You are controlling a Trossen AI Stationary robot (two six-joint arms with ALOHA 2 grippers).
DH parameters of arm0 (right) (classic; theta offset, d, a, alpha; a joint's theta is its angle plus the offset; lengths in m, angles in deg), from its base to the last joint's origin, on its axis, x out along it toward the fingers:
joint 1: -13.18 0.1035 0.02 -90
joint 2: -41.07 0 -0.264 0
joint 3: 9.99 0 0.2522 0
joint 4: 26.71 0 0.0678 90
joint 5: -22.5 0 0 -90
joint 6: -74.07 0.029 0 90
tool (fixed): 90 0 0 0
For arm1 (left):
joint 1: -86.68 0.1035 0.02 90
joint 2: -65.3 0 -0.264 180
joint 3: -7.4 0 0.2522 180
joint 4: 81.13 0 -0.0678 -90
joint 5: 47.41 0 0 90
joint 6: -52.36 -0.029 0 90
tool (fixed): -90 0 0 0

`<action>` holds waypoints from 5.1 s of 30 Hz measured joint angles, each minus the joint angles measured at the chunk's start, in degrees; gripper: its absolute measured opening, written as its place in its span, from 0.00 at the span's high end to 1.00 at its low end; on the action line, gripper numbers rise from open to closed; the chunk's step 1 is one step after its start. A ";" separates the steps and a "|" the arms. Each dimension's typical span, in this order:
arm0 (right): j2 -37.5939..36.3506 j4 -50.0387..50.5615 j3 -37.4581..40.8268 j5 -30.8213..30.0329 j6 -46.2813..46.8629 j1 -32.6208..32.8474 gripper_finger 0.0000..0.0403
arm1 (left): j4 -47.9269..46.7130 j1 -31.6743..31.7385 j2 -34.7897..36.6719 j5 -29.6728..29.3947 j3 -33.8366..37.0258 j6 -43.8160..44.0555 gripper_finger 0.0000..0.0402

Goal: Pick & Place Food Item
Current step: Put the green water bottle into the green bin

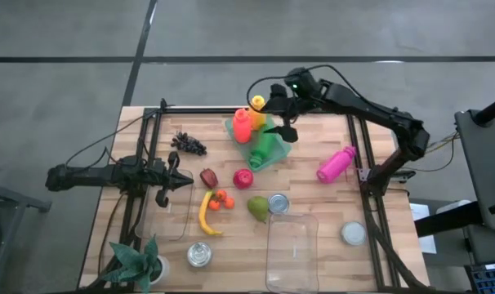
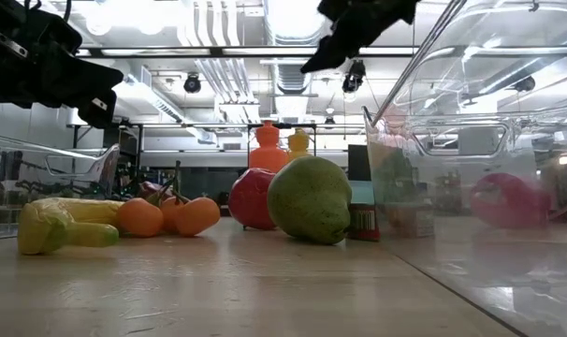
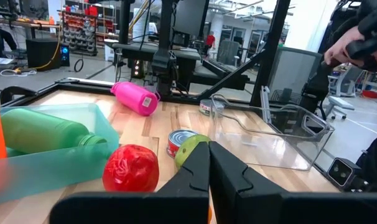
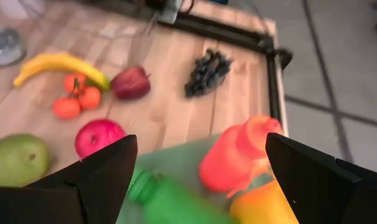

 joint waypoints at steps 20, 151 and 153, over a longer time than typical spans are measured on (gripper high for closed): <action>9.03 13.95 -6.46 4.65 -27.92 3.94 0.12 | 0.01 0.02 0.00 -0.01 -0.01 0.00 1.00; 26.93 6.39 -3.47 -22.18 -47.57 13.01 0.37 | -0.01 0.00 0.00 0.01 0.01 0.00 1.00; 26.93 6.39 -3.47 -22.26 -47.52 13.32 0.37 | 0.01 0.01 0.00 -0.01 -0.01 0.00 1.00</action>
